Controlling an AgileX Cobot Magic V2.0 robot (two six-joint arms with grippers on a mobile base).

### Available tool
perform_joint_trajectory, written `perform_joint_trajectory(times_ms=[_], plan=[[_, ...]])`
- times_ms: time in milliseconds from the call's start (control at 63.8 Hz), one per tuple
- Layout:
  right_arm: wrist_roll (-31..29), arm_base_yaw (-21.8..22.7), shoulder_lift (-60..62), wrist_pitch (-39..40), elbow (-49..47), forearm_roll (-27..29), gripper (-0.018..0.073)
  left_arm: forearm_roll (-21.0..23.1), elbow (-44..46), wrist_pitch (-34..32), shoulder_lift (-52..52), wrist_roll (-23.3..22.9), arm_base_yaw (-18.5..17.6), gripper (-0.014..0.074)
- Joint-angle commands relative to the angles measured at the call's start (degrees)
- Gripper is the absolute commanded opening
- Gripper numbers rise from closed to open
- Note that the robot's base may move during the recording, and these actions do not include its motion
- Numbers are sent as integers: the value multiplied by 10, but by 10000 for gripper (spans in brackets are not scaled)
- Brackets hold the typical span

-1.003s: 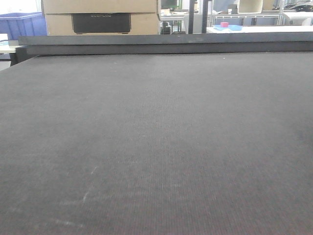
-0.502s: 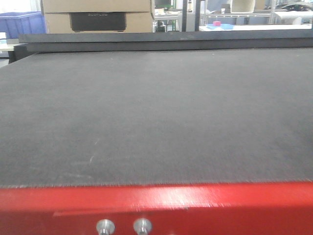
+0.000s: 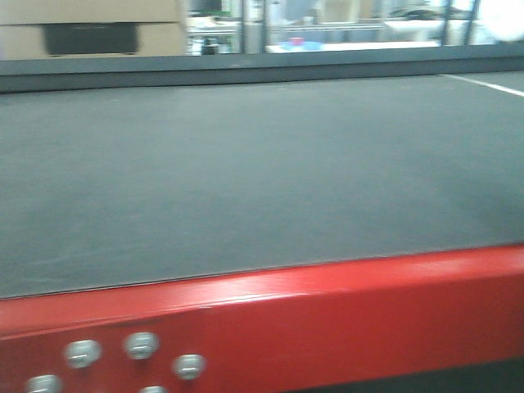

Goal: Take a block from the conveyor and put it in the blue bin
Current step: 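Drive the base past the red table toward the blue bin shelf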

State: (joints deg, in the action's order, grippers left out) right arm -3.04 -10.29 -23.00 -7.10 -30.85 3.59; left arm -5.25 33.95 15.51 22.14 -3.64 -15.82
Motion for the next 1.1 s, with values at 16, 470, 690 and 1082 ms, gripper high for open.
perform_joint_trajectory(times_ms=[16, 470, 690, 1082], plan=[[-2, -1, 2, 7, -5, 1, -162, -3, 4, -13, -1, 1, 2, -111], [-2, -1, 2, 7, -5, 1, -162, -3, 4, -13, -1, 1, 2, -111], [-2, -1, 2, 7, -5, 1, -162, -3, 4, -13, -1, 1, 2, -111], [-2, -1, 2, 7, -5, 1, -162, -3, 4, -14, -1, 1, 2, -111]])
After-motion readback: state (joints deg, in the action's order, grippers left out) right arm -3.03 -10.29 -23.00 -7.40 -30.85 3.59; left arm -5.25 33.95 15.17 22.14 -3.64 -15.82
